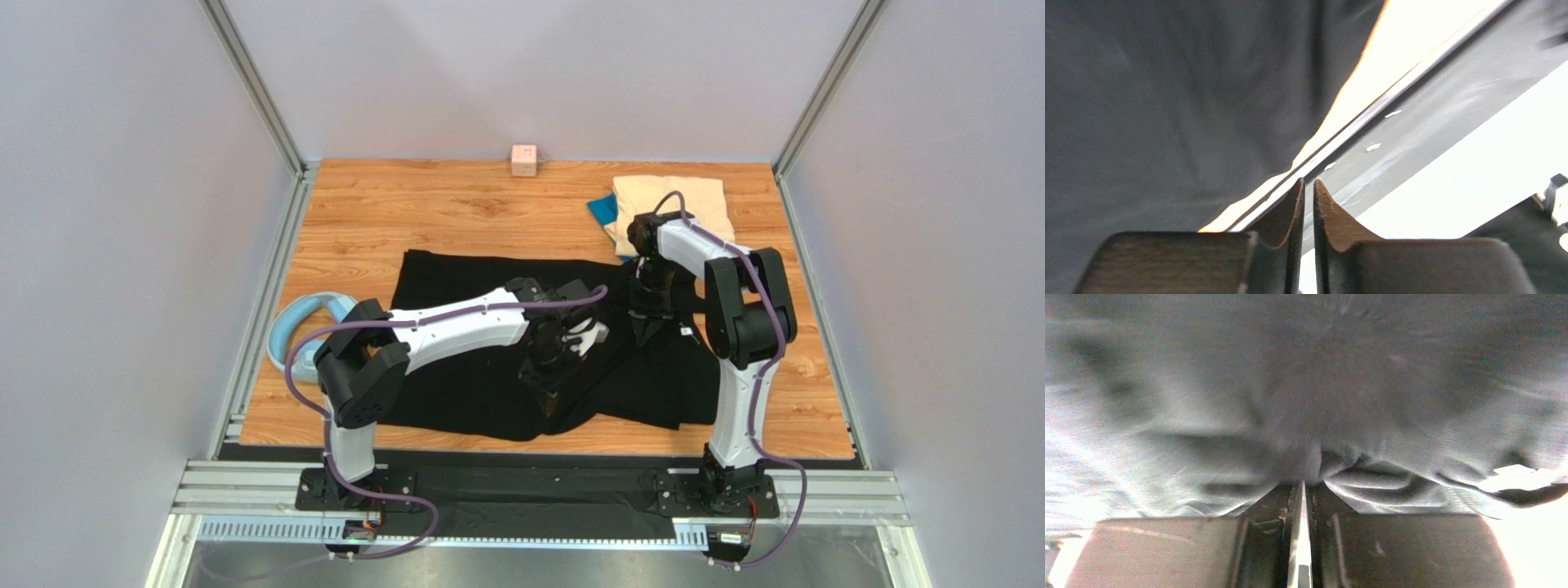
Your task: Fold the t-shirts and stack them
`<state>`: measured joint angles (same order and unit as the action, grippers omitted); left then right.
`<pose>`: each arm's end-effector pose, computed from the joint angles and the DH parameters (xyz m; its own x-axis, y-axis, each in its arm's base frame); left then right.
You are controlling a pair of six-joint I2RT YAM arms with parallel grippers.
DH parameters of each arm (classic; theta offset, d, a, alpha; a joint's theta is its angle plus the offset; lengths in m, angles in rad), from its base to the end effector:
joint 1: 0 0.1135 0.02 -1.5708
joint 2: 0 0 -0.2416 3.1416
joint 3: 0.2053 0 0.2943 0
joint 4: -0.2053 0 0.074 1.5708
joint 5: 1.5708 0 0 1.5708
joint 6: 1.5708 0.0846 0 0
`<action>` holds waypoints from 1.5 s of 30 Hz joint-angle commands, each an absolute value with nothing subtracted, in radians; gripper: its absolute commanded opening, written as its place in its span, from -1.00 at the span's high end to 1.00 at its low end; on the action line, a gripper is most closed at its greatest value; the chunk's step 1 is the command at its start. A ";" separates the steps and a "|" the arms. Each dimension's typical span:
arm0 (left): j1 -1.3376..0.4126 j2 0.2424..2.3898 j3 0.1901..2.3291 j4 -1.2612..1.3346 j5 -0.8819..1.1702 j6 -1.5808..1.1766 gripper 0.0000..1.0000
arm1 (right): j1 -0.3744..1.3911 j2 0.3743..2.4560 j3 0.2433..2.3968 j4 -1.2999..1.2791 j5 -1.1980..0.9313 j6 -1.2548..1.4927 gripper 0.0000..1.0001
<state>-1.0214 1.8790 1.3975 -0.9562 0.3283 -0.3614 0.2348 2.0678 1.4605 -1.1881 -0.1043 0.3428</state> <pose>0.1840 -0.3527 0.1107 -0.7775 0.6288 -0.0111 0.5931 0.7271 -0.3459 0.3586 0.0948 0.0566 -0.9632 0.1133 0.2439 0.1220 0.9923 0.0207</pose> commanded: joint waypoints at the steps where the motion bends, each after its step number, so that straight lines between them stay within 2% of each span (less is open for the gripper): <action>1: -1.026 1.889 1.601 -1.009 0.359 -0.316 0.62 | 0.227 1.913 1.497 -1.100 -0.031 0.359 0.75; 7: -1.069 2.060 1.797 -0.979 0.403 -0.269 0.56 | 0.192 1.868 1.401 -1.065 -0.054 0.389 0.69; 9: -1.087 2.106 1.845 -0.971 0.420 -0.246 0.63 | 0.167 1.873 1.375 -1.039 -0.089 0.403 0.70; 12: -1.106 2.186 1.913 -0.960 0.428 -0.219 0.72 | 0.130 1.882 1.347 -1.020 -0.127 0.402 0.87; 15: -1.112 2.227 1.939 -0.947 0.439 -0.221 0.74 | 0.115 1.888 1.354 -1.028 -0.109 0.379 0.88; 24: -1.123 2.249 1.884 -0.890 0.430 -0.238 0.67 | 0.095 1.852 1.333 -1.043 -0.130 0.361 0.66; 30: -1.102 2.140 1.789 -0.855 0.260 -0.276 0.60 | 0.080 1.670 1.214 -1.085 -0.107 0.376 0.50; 36: -0.925 1.958 1.549 -0.746 0.259 -0.374 0.60 | -0.101 1.425 0.976 -1.095 -0.247 0.495 0.45; 45: -0.839 1.864 1.505 -0.795 0.235 -0.368 0.60 | -0.080 1.172 0.784 -1.256 -0.383 0.482 0.35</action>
